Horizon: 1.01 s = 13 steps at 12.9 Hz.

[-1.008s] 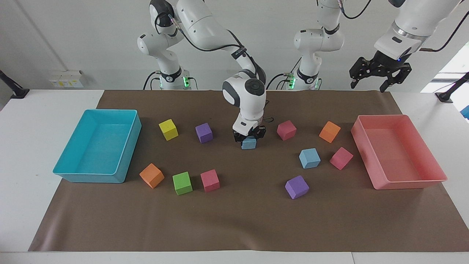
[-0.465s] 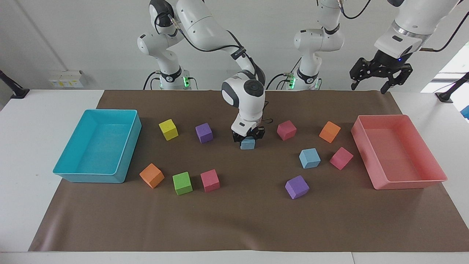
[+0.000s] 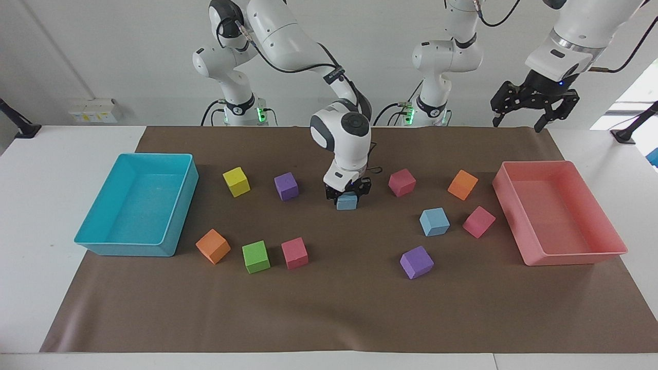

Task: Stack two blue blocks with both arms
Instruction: 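Lower the light blue cube at the table center and open the right gripper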

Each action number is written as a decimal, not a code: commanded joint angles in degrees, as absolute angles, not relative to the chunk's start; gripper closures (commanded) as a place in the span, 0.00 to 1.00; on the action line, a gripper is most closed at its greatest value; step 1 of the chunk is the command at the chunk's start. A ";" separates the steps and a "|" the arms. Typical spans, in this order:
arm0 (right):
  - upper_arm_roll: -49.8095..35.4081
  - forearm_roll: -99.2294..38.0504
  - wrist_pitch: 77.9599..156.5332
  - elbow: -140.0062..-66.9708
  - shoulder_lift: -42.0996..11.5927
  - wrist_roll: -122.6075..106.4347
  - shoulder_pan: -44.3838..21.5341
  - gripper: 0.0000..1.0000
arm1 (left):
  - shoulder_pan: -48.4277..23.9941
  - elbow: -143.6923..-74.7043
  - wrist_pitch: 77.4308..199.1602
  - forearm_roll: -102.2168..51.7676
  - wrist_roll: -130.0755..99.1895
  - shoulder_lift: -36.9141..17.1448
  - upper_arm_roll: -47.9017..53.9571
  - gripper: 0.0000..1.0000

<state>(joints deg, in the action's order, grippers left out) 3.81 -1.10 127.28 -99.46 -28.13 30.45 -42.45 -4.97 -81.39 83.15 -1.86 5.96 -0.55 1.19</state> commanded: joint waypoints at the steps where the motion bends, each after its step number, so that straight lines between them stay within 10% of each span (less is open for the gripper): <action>1: 3.69 -1.32 128.23 -100.99 -26.81 31.38 -42.19 0.00 | -5.45 -82.79 84.55 -1.14 5.27 0.35 1.05 0.00; 13: 3.78 -15.94 122.17 -100.99 -16.52 17.73 -35.78 0.00 | -9.14 -92.00 99.12 -0.44 0.18 -2.11 1.14 0.00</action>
<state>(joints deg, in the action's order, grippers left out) 4.26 -9.70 122.48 -99.47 -17.83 26.19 -38.95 -7.80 -87.99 95.16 -1.62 1.34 -2.98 1.68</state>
